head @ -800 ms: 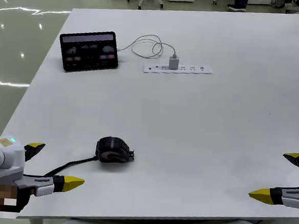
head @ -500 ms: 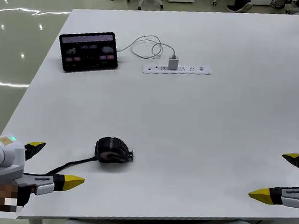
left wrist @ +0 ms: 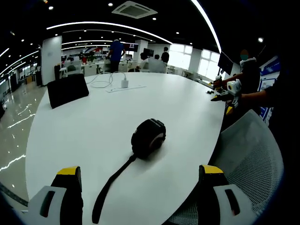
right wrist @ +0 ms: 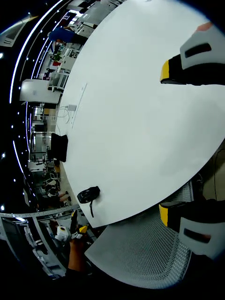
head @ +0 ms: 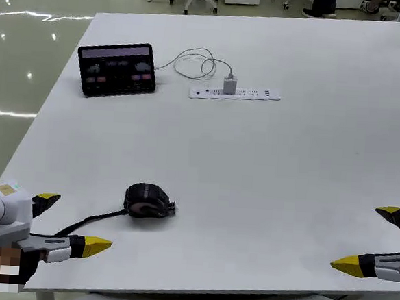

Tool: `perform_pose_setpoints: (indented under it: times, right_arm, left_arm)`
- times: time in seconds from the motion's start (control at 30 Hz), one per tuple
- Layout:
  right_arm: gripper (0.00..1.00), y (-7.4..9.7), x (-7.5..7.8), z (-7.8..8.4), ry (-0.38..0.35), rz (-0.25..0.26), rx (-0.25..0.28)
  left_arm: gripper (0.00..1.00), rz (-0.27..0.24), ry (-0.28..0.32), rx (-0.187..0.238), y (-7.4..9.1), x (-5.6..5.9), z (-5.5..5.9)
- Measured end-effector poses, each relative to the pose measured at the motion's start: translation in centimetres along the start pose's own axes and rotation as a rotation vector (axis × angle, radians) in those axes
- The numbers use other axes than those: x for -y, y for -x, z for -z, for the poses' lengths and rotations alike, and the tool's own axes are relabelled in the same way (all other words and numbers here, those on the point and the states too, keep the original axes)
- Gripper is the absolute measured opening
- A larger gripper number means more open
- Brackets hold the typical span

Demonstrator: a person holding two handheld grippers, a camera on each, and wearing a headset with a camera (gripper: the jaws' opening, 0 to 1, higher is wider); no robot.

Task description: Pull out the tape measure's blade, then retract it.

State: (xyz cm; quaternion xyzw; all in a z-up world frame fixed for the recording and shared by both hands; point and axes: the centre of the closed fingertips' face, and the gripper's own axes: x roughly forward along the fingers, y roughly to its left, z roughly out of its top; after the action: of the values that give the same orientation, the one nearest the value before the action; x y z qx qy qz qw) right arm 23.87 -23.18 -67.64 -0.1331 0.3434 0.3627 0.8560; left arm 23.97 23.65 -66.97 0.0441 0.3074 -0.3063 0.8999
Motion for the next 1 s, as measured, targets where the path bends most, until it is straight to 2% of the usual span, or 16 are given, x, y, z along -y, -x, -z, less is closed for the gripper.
perform_pose_setpoints:
  times: [0.07,0.1,0.13,0.23,0.3,0.5,0.6,0.73,1.0]
  right_arm:
    - [1.00,-0.1,0.1,-0.3,0.016,-0.001,0.019]
    - [1.00,-0.1,0.2,-0.6,0.026,0.003,0.037]
    - [1.00,-0.1,0.2,-0.6,0.024,0.003,0.037]
    - [1.00,-0.4,-0.1,-0.6,0.013,-0.013,0.030]
    - [1.00,-0.6,-0.2,-0.3,0.001,-0.022,0.006]
    - [1.00,-0.9,-0.3,-1.2,0.035,-0.031,0.050]
    - [1.00,-1.4,-0.4,-1.6,0.038,-0.039,0.039]
    - [1.00,-1.8,-0.6,-2.4,0.053,-0.050,0.052]
    - [1.00,-3.2,-1.2,-3.4,0.082,-0.084,0.041]
  left_arm:
    - [1.00,-0.003,-0.032,0.015,0.0,-0.1,-0.3]
    - [1.00,0.011,-0.013,0.020,-0.1,0.1,-0.4]
    - [1.00,0.019,0.008,0.014,-0.1,0.2,-0.4]
    - [1.00,0.015,-0.001,0.010,-0.2,0.1,-0.3]
    - [1.00,0.017,0.020,0.002,-0.2,0.0,-0.3]
    - [1.00,0.044,0.002,-0.024,-0.6,0.1,-0.3]
    - [1.00,0.064,-0.023,-0.028,-1.0,0.2,-0.7]
    - [0.98,0.087,-0.053,-0.030,-1.5,0.2,-1.2]
    - [0.95,0.127,-0.146,-0.078,-2.9,0.1,-2.1]
